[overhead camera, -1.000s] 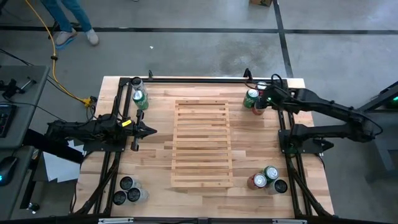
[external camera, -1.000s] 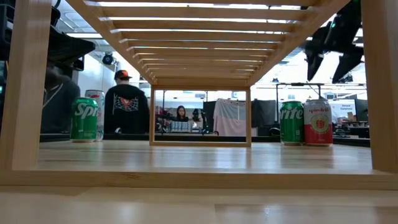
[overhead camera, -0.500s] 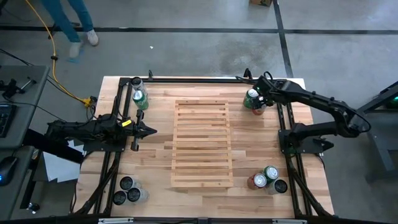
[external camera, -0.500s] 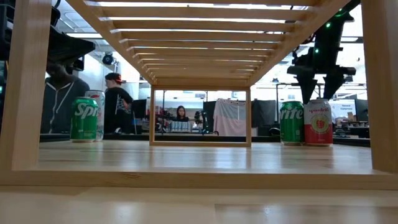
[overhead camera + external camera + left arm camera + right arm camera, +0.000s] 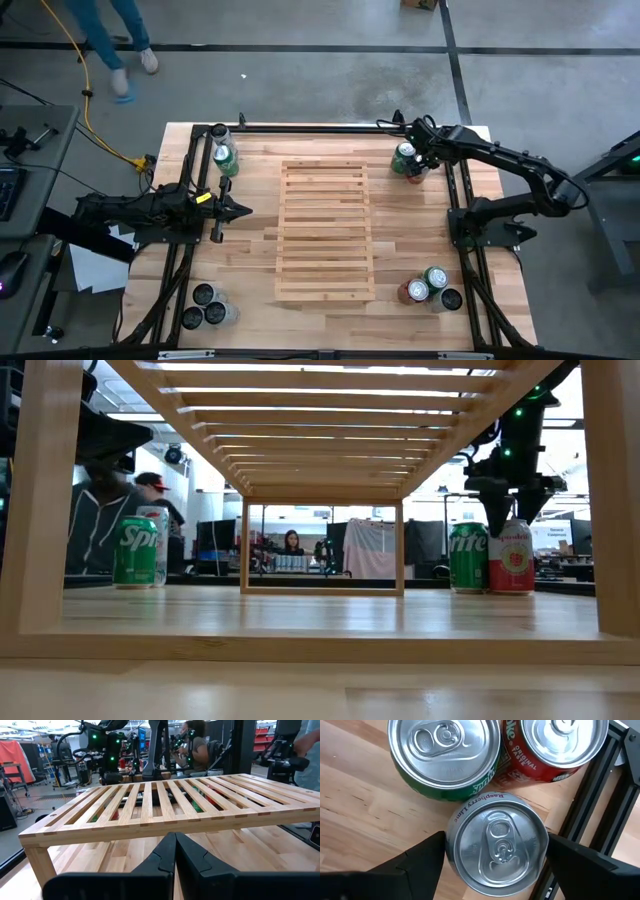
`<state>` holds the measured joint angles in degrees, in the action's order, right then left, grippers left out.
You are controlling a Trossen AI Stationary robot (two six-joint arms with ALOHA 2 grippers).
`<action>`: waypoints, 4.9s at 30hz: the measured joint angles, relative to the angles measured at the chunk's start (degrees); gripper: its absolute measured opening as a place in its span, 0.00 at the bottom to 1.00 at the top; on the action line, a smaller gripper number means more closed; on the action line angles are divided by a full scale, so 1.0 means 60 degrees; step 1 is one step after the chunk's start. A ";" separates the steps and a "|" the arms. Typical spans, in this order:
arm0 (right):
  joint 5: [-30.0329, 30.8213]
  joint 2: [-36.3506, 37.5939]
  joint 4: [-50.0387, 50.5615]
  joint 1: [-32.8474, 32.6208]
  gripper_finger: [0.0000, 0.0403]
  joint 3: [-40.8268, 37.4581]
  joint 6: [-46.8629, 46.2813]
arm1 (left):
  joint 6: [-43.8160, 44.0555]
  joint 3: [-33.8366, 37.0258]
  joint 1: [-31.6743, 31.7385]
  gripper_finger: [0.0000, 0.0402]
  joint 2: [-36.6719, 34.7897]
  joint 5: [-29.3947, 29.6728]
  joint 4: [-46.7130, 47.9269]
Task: Place canned beverage on shelf
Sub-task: Put the pink soda can on the shelf
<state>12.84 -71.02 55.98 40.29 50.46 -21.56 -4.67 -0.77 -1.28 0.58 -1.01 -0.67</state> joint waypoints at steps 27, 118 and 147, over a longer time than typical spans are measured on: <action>-0.3107 0.0344 0.4436 -0.3489 0.64 0.6227 -0.0330 | 0.0000 0.0000 0.0000 0.00 0.0000 -0.0001 -0.0002; -0.0816 -0.5971 0.5550 -0.4899 0.79 1.2706 0.0000 | 0.0000 0.0000 0.0000 0.00 -0.0002 0.0000 -0.0002; -0.0735 -0.5971 0.5480 -0.4906 0.98 1.2710 0.0330 | 0.0000 0.0000 0.0000 0.00 -0.0001 -0.0001 -0.0002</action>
<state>8.43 -106.85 88.86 10.85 126.72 -19.58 -4.67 -0.77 -1.28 0.57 -1.01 -0.68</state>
